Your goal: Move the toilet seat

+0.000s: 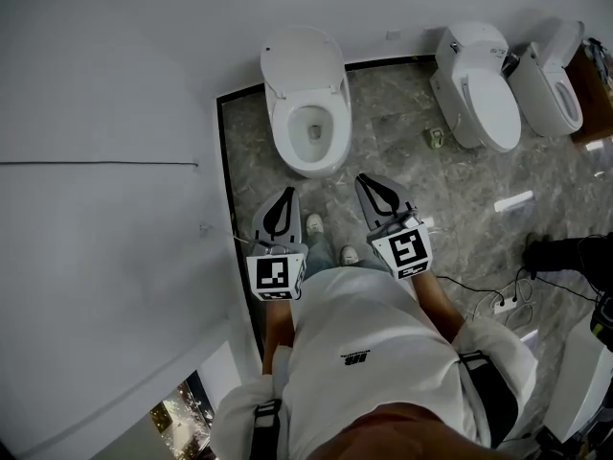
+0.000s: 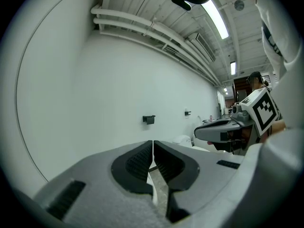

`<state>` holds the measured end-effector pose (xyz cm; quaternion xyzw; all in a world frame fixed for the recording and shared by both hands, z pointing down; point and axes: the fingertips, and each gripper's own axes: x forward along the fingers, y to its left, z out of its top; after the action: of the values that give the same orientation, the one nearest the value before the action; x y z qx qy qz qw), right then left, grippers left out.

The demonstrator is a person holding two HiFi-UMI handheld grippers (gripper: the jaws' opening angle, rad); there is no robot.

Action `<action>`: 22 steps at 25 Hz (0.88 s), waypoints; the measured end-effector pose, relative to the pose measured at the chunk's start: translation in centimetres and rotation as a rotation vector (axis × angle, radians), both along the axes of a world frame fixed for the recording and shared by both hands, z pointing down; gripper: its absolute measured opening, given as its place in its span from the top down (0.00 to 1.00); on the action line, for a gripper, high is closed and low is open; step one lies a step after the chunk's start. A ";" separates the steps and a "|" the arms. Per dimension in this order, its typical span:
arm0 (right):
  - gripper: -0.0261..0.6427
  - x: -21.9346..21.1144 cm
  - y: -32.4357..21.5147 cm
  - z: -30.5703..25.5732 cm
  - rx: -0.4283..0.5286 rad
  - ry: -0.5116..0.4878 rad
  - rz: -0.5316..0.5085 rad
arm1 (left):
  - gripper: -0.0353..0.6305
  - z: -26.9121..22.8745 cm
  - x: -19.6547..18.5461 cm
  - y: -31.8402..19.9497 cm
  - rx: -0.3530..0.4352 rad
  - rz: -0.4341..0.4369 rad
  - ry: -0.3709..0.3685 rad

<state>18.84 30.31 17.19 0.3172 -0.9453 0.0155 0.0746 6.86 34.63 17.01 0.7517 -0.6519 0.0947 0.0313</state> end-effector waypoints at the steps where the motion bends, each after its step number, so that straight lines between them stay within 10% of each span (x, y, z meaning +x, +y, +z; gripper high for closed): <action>1: 0.91 -0.3 -0.5 0.0 -0.002 0.001 0.005 | 0.90 0.1 -0.3 -0.5 -0.002 0.005 0.001; 22: 0.91 -10.6 -8.5 0.5 -0.011 0.037 0.147 | 0.90 0.9 -11.5 -10.4 -0.005 0.134 0.035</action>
<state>8.21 21.86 17.71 0.3857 -0.9178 0.0203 0.0923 -4.62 24.21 17.92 0.7953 -0.5991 0.0852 0.0382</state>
